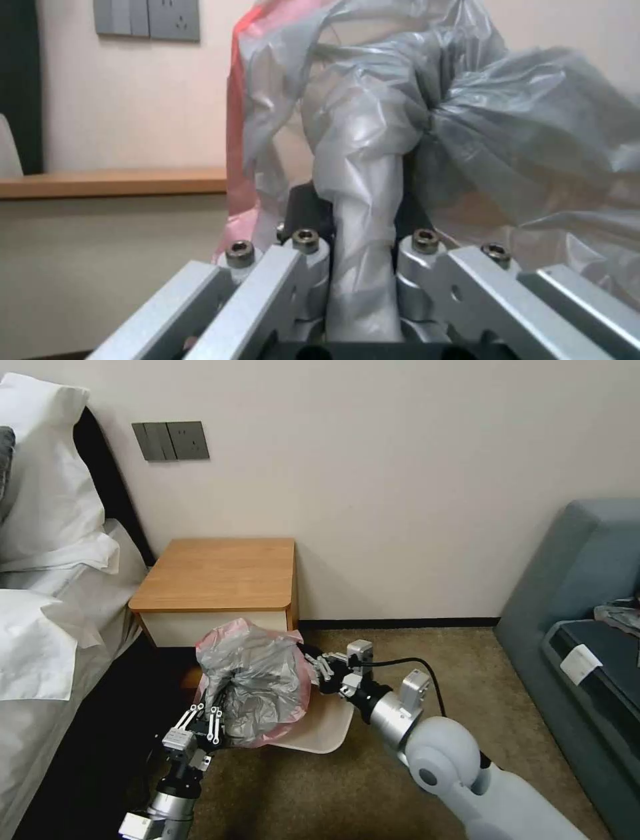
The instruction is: Pick up the garbage bag from the table and place it over the trash can.
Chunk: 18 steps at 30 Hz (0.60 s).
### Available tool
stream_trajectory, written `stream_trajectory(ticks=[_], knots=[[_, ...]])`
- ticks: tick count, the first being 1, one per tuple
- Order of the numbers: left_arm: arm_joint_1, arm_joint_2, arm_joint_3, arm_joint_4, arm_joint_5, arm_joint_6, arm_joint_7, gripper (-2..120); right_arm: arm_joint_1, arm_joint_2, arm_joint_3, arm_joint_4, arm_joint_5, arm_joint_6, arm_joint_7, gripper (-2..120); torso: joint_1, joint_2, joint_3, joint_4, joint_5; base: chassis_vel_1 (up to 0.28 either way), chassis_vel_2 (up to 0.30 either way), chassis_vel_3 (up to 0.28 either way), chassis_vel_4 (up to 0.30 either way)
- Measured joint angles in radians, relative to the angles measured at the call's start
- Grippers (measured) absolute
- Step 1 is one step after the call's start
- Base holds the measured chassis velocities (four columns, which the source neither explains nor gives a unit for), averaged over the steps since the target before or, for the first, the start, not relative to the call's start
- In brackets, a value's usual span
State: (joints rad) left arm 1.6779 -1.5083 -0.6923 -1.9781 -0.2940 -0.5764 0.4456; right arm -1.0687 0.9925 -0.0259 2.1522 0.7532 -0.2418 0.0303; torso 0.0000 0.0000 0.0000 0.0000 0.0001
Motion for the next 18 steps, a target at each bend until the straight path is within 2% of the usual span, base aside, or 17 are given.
stream_trajectory(ticks=[9,13,15,16,18], knots=[[-0.004,-0.004,0.001,0.005,0.000,0.005,-0.004,7,-0.041,0.001,0.041,0.042,0.003,-0.001,0.005,0,0.000,0.000,0.000,0.0001,0.0001,0.000,0.000,0.000,0.000],[-0.004,-0.004,0.001,0.006,0.003,0.016,-0.020,7,-0.093,0.007,0.084,0.101,0.011,-0.001,0.004,-2,0.000,0.000,0.000,0.0000,-0.0001,0.000,0.000,0.000,0.000],[-0.006,-0.004,0.001,0.006,0.004,0.023,-0.028,7,-0.130,0.006,0.112,0.142,0.038,-0.001,0.005,6,0.000,0.000,0.000,-0.0001,-0.0001,0.000,0.000,0.000,0.000],[-0.006,-0.004,0.001,0.006,0.004,0.023,-0.028,7,-0.130,0.006,0.112,0.142,0.038,-0.001,0.005,6,0.000,0.000,0.000,-0.0001,-0.0001,0.000,0.000,0.000,0.000],[-0.009,-0.004,0.002,0.006,0.004,0.029,-0.033,7,-0.161,-0.001,0.125,0.178,0.073,-0.003,0.006,18,0.000,0.000,0.000,-0.0001,-0.0001,0.000,0.000,0.000,0.000]])
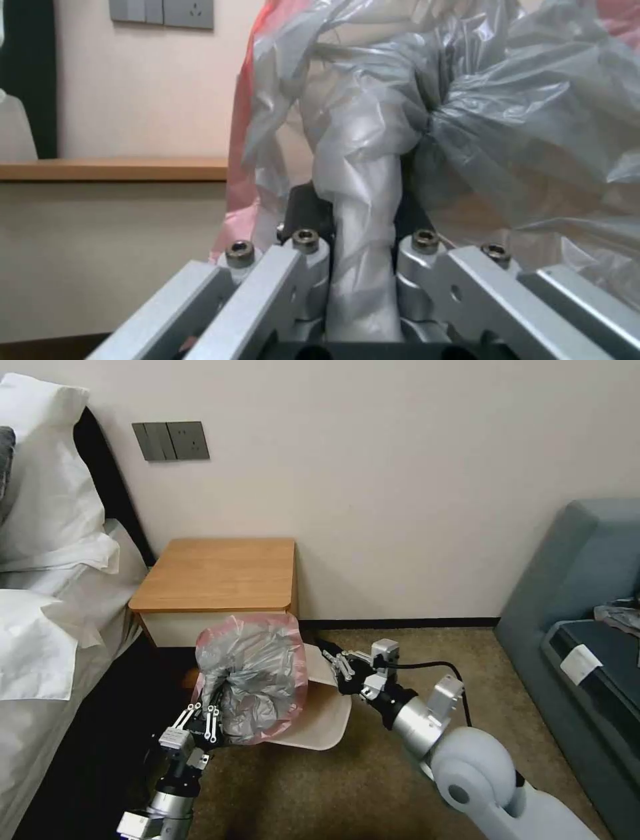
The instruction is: Pick up the garbage bag from the table and place it over the trash can.
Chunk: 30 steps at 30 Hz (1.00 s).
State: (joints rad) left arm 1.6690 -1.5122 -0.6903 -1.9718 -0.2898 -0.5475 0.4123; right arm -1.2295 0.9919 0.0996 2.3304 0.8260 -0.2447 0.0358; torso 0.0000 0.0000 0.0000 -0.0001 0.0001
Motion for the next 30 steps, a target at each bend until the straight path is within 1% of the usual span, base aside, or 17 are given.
stream_trajectory(ticks=[1,2,5,6,8,9,12,13,15,17,20,22,24,25,27,28,30], knots=[[0.000,0.000,0.001,-0.001,0.000,0.002,0.000,7,-0.007,-0.004,0.000,0.011,0.012,-0.001,0.000,21,0.000,0.000,0.000,-0.0001,0.0000,0.000,0.000,0.000,0.000],[0.000,0.000,0.001,-0.001,0.000,0.002,0.000,7,-0.007,-0.004,0.000,0.011,0.012,-0.001,0.000,21,0.000,0.000,0.000,-0.0001,0.0000,0.000,0.000,0.000,0.000],[0.000,-0.003,0.009,-0.007,0.006,0.005,0.000,7,0.014,-0.020,-0.030,0.009,0.031,-0.004,0.000,36,0.000,0.000,0.000,0.0000,-0.0001,0.000,0.000,0.000,0.000],[0.000,-0.003,0.009,-0.007,0.006,0.005,0.000,7,0.014,-0.020,-0.030,0.009,0.031,-0.004,0.000,36,0.000,0.000,0.000,0.0000,-0.0001,0.000,0.000,0.000,0.000],[0.002,-0.006,0.012,-0.012,0.010,0.005,0.003,7,0.057,-0.028,-0.066,-0.019,0.048,-0.007,0.004,46,0.000,0.000,0.000,0.0001,0.0000,0.000,0.000,0.000,0.000],[0.002,-0.006,0.012,-0.012,0.010,0.005,0.003,7,0.057,-0.028,-0.066,-0.019,0.048,-0.007,0.004,46,0.000,0.000,0.000,0.0001,0.0000,0.000,0.000,0.000,0.000],[0.008,-0.007,0.012,-0.017,0.011,0.005,0.015,7,0.129,-0.029,-0.124,-0.052,0.081,-0.018,0.015,61,0.000,0.000,0.000,0.0002,-0.0001,0.000,0.000,0.000,0.000],[0.008,-0.007,0.012,-0.017,0.011,0.005,0.015,7,0.129,-0.029,-0.124,-0.052,0.081,-0.018,0.015,61,0.000,0.000,0.000,0.0002,-0.0001,0.000,0.000,0.000,0.000],[0.013,-0.007,0.011,-0.022,0.011,0.003,0.024,7,0.181,-0.025,-0.167,-0.086,0.088,-0.026,0.023,72,0.000,0.000,0.000,0.0002,0.0000,0.000,0.000,0.000,0.000],[0.013,-0.007,0.011,-0.024,0.010,0.002,0.026,7,0.194,-0.024,-0.178,-0.097,0.090,-0.027,0.026,75,0.000,0.000,0.000,0.0003,-0.0001,0.000,0.000,0.000,0.000],[0.017,-0.010,0.009,-0.030,0.009,-0.001,0.034,7,0.241,-0.021,-0.213,-0.119,0.111,-0.033,0.037,90,0.000,0.000,0.000,0.0001,-0.0001,0.000,0.000,0.000,0.000],[0.018,-0.010,0.009,-0.030,0.009,-0.001,0.035,7,0.251,-0.020,-0.220,-0.120,0.116,-0.035,0.040,89,0.000,0.000,0.000,0.0002,-0.0001,0.000,0.000,0.000,0.000],[0.018,-0.011,0.008,-0.027,0.010,-0.003,0.036,7,0.270,-0.018,-0.234,-0.119,0.128,-0.039,0.048,81,0.000,0.000,0.000,0.0002,-0.0001,0.000,0.000,0.000,0.000],[0.018,-0.011,0.008,-0.027,0.010,-0.003,0.036,7,0.270,-0.018,-0.234,-0.119,0.128,-0.039,0.048,81,0.000,0.000,0.000,0.0002,-0.0001,0.000,0.000,0.000,0.000],[0.015,-0.012,0.008,-0.022,0.013,-0.003,0.036,7,0.286,-0.018,-0.242,-0.118,0.138,-0.041,0.057,69,0.000,0.000,0.000,0.0002,-0.0002,0.000,0.000,0.000,0.000],[0.015,-0.012,0.008,-0.022,0.013,-0.003,0.036,7,0.286,-0.018,-0.242,-0.118,0.138,-0.041,0.057,69,0.000,0.000,0.000,0.0002,-0.0002,0.000,0.000,0.000,0.000],[0.012,-0.012,0.008,-0.021,0.017,-0.003,0.036,7,0.293,-0.018,-0.247,-0.117,0.142,-0.043,0.065,61,0.000,0.000,0.000,0.0001,-0.0001,0.000,0.000,0.000,0.000]])
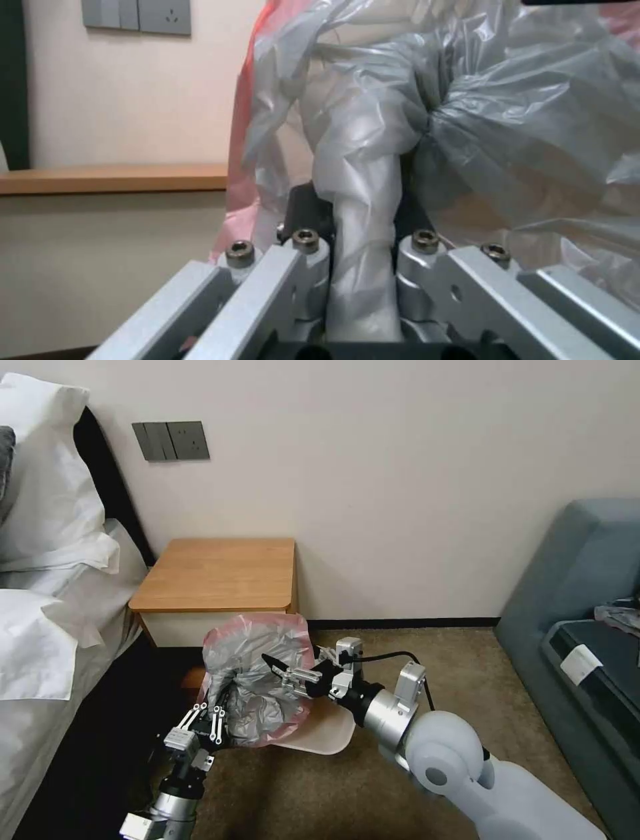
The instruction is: Pick up the garbage bag from the table and place it over the trash can.
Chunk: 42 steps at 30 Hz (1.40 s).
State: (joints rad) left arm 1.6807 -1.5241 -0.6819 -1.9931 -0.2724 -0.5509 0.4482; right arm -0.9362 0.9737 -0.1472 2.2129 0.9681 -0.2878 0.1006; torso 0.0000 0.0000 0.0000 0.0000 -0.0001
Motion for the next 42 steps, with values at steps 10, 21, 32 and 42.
stream_trajectory(ticks=[10,21,32,42], knots=[[-0.007,0.000,-0.004,0.001,0.019,-0.007,-0.005,7,0.028,0.025,-0.033,0.011,-0.017,-0.054,0.099,25,0.000,0.000,0.000,0.0000,0.0000,0.000,0.000,0.000,0.000],[-0.014,-0.001,-0.005,0.004,0.035,-0.013,-0.024,7,0.042,0.052,-0.064,0.028,-0.094,-0.130,0.215,0,0.000,0.000,0.000,0.0000,0.0000,0.000,0.000,0.000,0.000],[-0.024,-0.013,-0.003,0.003,0.039,-0.011,-0.049,7,0.021,0.036,-0.039,0.036,-0.192,-0.186,0.264,0,0.000,0.000,0.000,0.0000,0.0001,0.000,0.000,0.000,0.000],[-0.018,-0.015,0.000,-0.013,-0.033,0.005,-0.050,7,-0.011,-0.026,0.019,0.052,-0.204,-0.207,0.265,0,0.000,0.000,0.000,0.0000,0.0003,0.000,0.000,0.000,0.000]])
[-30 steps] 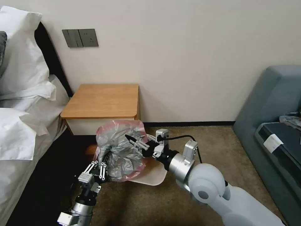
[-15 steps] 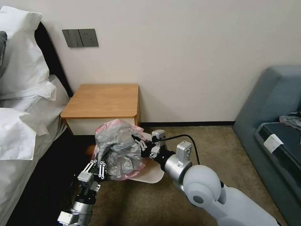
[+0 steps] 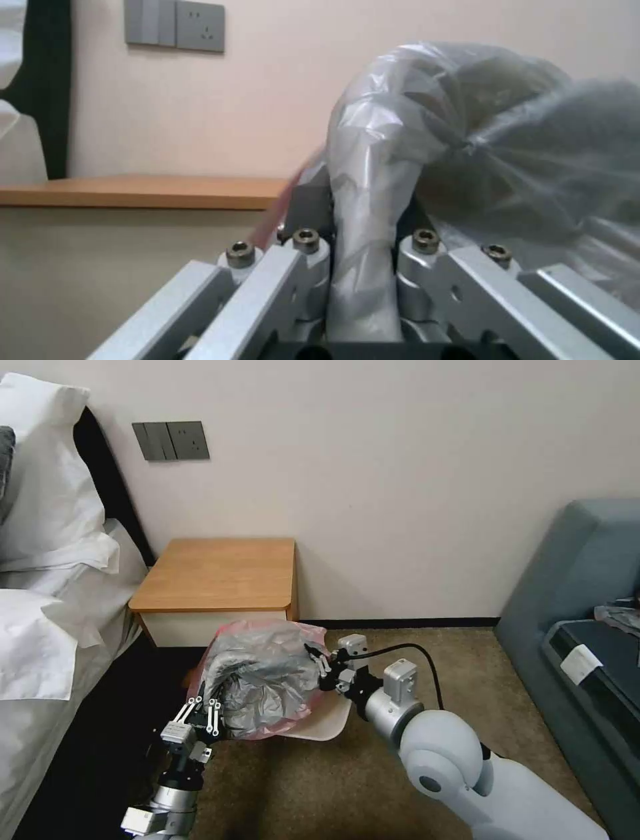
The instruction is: Pick up the garbage bag from the table and place it over the trash can.
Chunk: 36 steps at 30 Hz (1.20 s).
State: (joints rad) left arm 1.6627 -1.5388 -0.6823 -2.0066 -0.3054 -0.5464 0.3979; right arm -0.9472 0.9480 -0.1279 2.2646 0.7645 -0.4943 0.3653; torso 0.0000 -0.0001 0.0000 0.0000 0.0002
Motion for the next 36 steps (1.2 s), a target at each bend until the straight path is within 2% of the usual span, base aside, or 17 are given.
stream_trajectory(ticks=[10,15,26,30,31,33,34,36], knots=[[-0.001,-0.001,0.018,-0.020,-0.077,0.053,-0.024,7,-0.072,-0.072,0.088,0.024,-0.011,0.002,-0.029,0,0.000,0.000,0.000,0.0000,-0.0001,0.000,0.000,0.000,0.000],[-0.001,0.000,0.026,-0.041,-0.114,0.103,-0.067,7,-0.117,-0.085,0.133,0.030,-0.035,0.012,-0.053,0,0.000,0.000,0.000,0.0001,-0.0001,0.000,0.000,0.000,0.000],[0.000,-0.016,0.041,-0.066,-0.125,0.189,-0.187,7,-0.237,-0.076,0.195,0.061,-0.108,0.031,-0.105,0,0.000,0.000,0.000,-0.0001,-0.0004,0.000,0.000,0.000,0.000],[0.001,-0.023,0.043,-0.078,-0.117,0.235,-0.257,7,-0.315,-0.066,0.219,0.086,-0.151,0.042,-0.132,18,0.000,0.000,0.000,-0.0002,-0.0003,0.000,0.000,0.000,0.000],[0.001,-0.023,0.043,-0.078,-0.117,0.235,-0.257,7,-0.315,-0.066,0.219,0.086,-0.151,0.042,-0.132,18,0.000,0.000,0.000,-0.0002,-0.0003,0.000,0.000,0.000,0.000],[0.002,-0.021,0.044,-0.082,-0.105,0.263,-0.291,7,-0.373,-0.061,0.241,0.100,-0.186,0.056,-0.155,28,0.000,0.000,0.000,-0.0001,-0.0004,0.000,0.000,0.000,0.000],[0.002,-0.021,0.044,-0.082,-0.105,0.263,-0.291,7,-0.373,-0.061,0.241,0.100,-0.186,0.056,-0.155,28,0.000,0.000,0.000,-0.0001,-0.0004,0.000,0.000,0.000,0.000],[0.002,-0.019,0.044,-0.085,-0.101,0.276,-0.307,7,-0.425,-0.053,0.263,0.106,-0.221,0.072,-0.176,38,0.000,0.000,0.000,-0.0002,-0.0002,0.000,0.000,0.000,0.000]])
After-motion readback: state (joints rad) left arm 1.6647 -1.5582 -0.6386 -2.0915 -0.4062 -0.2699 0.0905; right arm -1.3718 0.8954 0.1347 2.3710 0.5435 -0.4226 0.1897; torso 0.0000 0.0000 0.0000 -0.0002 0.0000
